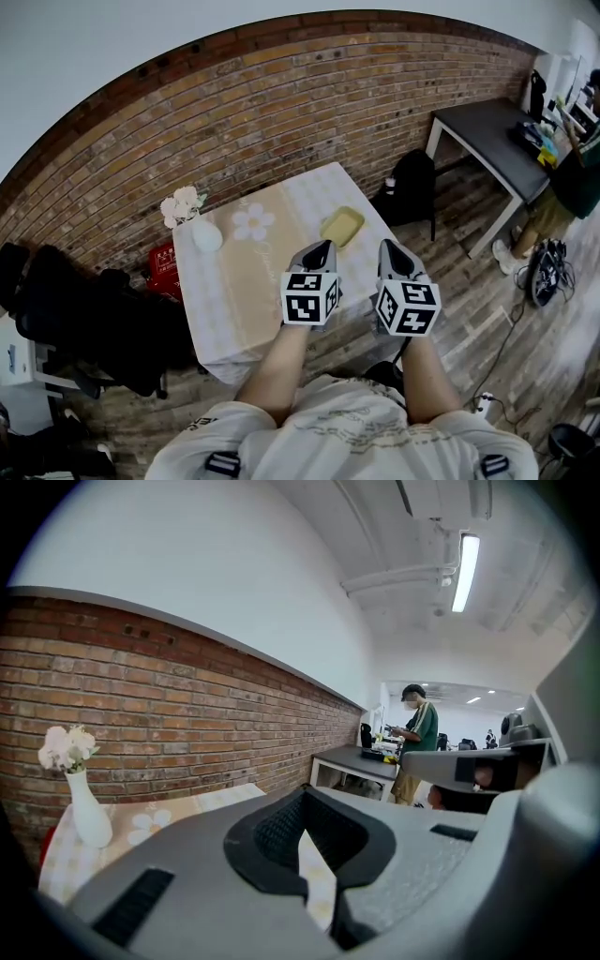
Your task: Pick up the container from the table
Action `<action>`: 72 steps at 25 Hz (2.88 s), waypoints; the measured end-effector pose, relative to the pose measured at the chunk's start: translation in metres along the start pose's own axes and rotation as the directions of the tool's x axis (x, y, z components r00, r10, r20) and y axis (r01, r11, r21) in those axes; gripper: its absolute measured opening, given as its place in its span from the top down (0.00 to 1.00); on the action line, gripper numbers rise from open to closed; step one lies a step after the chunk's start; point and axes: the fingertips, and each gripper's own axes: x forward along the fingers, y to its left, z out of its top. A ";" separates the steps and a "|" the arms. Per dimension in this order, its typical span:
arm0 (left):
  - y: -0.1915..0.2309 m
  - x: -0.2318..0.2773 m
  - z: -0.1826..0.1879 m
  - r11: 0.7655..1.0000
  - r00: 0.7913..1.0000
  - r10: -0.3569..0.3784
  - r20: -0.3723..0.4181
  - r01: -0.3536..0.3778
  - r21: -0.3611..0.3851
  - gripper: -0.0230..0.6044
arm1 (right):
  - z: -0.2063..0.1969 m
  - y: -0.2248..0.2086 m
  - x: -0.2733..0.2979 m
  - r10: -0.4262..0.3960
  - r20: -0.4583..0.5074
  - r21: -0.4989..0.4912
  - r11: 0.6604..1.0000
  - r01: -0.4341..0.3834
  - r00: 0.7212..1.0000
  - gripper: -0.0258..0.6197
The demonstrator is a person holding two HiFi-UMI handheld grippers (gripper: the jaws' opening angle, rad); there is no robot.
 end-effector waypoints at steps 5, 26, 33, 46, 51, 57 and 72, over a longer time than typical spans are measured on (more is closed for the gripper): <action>0.012 0.013 -0.012 0.999 0.999 0.032 -0.016 -0.033 -0.014 0.96 | -0.008 -0.005 0.018 0.021 -0.021 -0.004 1.000 -0.022 1.000 0.97; 0.038 0.076 -0.041 0.980 0.979 0.169 -0.109 -0.179 -0.087 0.96 | -0.021 -0.027 0.105 0.181 -0.141 -0.019 0.982 -0.185 0.973 0.97; 0.040 0.101 -0.073 0.972 0.967 0.177 -0.182 -0.200 -0.119 0.95 | -0.043 -0.040 0.122 0.193 -0.202 -0.025 0.979 -0.202 0.960 0.97; 0.043 0.146 -0.121 0.965 0.950 0.164 -0.265 -0.210 -0.156 0.95 | -0.088 -0.078 0.141 0.157 -0.310 -0.024 0.985 -0.173 0.938 0.97; 0.043 0.163 -0.136 0.971 0.939 0.169 -0.299 -0.211 -0.113 0.94 | -0.102 -0.091 0.150 0.152 -0.340 -0.017 0.986 -0.168 0.928 0.97; 0.040 0.192 -0.163 0.991 0.922 0.125 -0.365 -0.129 0.014 0.83 | -0.110 -0.103 0.164 0.160 -0.363 -0.010 0.984 -0.176 0.918 0.97; 0.034 0.220 -0.210 0.836 0.774 0.101 -0.625 0.275 0.476 0.83 | -0.116 -0.142 0.164 0.112 -0.372 0.016 0.993 -0.115 0.921 0.97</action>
